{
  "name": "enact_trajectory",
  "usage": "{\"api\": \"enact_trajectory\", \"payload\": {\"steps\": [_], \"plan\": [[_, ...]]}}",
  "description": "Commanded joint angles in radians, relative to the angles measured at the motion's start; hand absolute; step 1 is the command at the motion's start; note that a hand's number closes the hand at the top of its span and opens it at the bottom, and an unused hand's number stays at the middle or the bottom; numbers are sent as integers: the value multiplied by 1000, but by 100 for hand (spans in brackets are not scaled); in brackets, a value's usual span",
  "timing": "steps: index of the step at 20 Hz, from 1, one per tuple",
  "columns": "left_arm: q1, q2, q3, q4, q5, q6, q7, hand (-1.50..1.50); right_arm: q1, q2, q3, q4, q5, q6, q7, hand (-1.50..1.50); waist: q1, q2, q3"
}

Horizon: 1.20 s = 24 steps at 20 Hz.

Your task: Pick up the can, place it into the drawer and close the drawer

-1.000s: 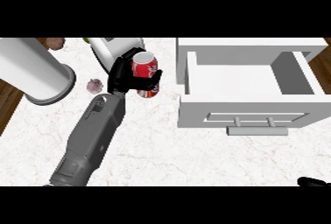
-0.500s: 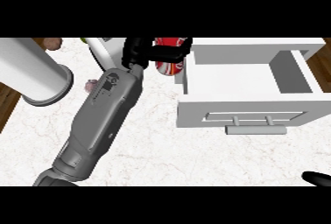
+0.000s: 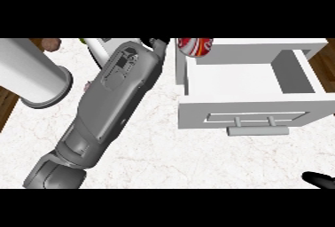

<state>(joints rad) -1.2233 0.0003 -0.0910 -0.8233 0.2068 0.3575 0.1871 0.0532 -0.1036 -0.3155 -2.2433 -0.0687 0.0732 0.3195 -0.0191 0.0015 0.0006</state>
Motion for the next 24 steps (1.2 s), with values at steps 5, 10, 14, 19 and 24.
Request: {"api": "enact_trajectory", "payload": {"steps": [5, 10, 14, 19, 24], "plan": [[-219, 0, -73, 172, 82, 96, 46, 150, 36, 21, 18, -77, -13, 1, 26, -150, -33, 4, 1], [-318, 0, -75, 319, 122, 78, 5, 150, -52, -6, 25, -29, -16, -14, 67, -150, -42, 11, 1], [-312, 0, -142, 380, 171, 111, -37, 150, -30, -20, -6, -17, -49, 14, 31, -150, -58, 13, 2], [-359, 0, -189, 431, 205, 182, -62, 150, -99, -27, 35, -4, 5, -19, 77, -150, -65, 18, 2], [-391, 0, -206, 486, 238, 261, -74, -150, -107, -47, 26, -25, -15, -5, 86, -150, -94, 24, 3]]}}
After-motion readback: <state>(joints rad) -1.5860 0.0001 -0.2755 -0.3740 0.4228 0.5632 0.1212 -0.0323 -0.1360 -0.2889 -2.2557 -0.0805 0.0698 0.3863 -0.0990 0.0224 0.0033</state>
